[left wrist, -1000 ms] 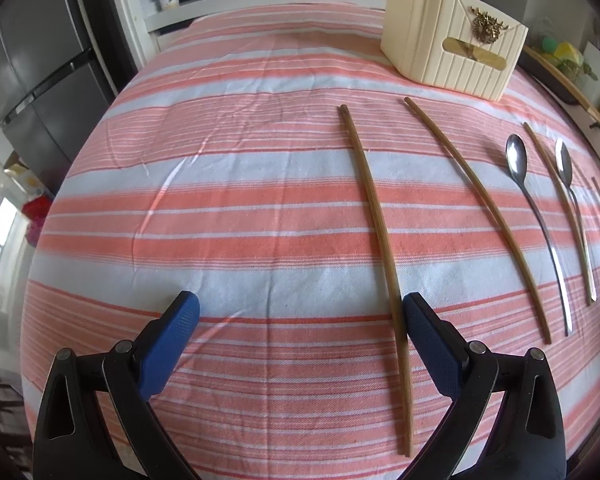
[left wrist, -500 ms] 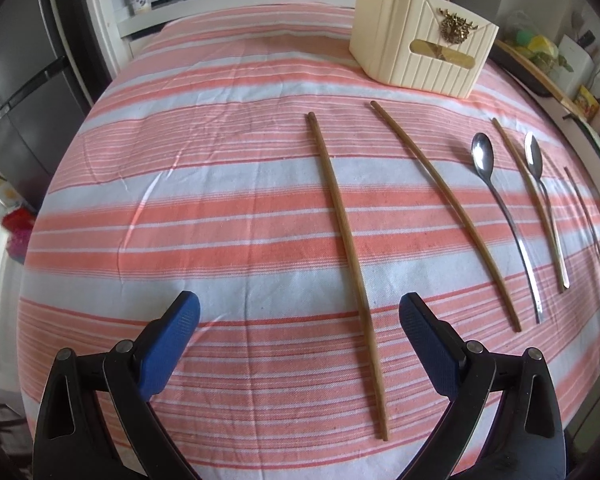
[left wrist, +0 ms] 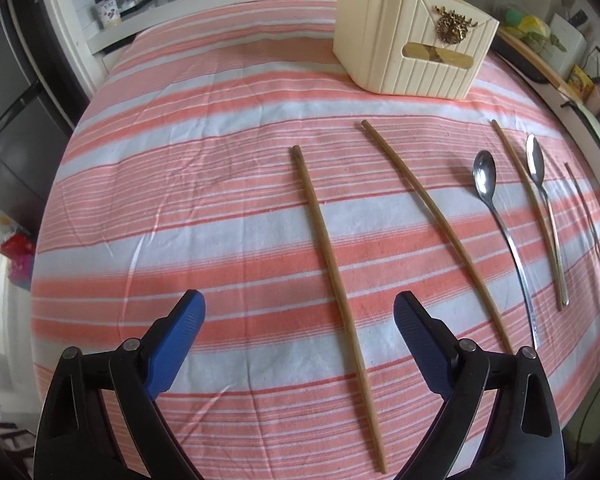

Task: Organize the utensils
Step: 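Close the left tool on another chopstick while the right tool regrips its chopstick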

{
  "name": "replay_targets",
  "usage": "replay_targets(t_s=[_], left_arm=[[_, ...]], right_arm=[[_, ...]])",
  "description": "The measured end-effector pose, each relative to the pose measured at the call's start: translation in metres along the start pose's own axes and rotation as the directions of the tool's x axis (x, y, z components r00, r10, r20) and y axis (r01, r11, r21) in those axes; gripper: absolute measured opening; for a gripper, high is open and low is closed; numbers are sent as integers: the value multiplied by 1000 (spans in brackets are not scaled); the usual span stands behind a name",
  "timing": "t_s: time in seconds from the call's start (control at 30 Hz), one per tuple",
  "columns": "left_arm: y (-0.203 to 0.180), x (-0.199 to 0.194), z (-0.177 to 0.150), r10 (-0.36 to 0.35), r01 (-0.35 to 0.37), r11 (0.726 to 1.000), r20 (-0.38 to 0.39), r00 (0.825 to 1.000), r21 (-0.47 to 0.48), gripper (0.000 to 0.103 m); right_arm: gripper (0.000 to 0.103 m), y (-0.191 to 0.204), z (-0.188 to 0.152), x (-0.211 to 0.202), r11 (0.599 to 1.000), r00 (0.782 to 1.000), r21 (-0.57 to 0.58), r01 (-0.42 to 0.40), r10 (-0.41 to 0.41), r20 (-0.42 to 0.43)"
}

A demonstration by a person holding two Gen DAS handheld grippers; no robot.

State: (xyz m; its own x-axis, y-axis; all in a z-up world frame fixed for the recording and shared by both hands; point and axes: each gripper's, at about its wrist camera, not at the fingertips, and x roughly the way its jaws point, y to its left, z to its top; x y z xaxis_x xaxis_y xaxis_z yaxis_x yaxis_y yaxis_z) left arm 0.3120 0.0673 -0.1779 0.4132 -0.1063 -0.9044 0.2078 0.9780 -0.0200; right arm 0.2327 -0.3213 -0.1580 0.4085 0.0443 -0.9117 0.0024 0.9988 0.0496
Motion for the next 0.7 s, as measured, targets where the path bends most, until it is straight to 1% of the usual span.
replay_targets(t_s=[0.1, 0.23, 0.3, 0.37, 0.4, 0.47, 0.6, 0.7], left_arm=[[6, 5, 8, -24, 23, 999, -10, 1000, -35, 95], [8, 10, 18, -44, 42, 997, -21, 999, -65, 93], [6, 15, 23, -34, 32, 998, -26, 999, -52, 91], [4, 23, 29, -17, 15, 999, -41, 999, -45, 86], [4, 27, 31, -13, 11, 999, -51, 999, -46, 84], [5, 35, 34, -12, 8, 999, -70, 997, -54, 80], [2, 42, 43, 15, -17, 999, -76, 997, -30, 79], [-3, 46, 53, 16, -16, 1000, -83, 996, -3, 74]], right_arm=[[44, -3, 9, 7, 1000, 1000, -1, 21, -21, -22], [44, -7, 18, 15, 1000, 999, 7, 3, -3, -41], [44, -7, 20, 20, 1000, 999, 5, 2, -2, -50], [44, -8, 23, 26, 1000, 998, 2, 9, -9, -62], [44, -9, 25, 30, 1000, 998, 5, 9, -8, -67], [44, -11, 28, 37, 1000, 997, 14, -2, 3, -81], [44, -12, 36, 52, 1000, 994, 6, -9, 10, -109], [44, -12, 49, 60, 1000, 993, -6, -9, 8, -118]])
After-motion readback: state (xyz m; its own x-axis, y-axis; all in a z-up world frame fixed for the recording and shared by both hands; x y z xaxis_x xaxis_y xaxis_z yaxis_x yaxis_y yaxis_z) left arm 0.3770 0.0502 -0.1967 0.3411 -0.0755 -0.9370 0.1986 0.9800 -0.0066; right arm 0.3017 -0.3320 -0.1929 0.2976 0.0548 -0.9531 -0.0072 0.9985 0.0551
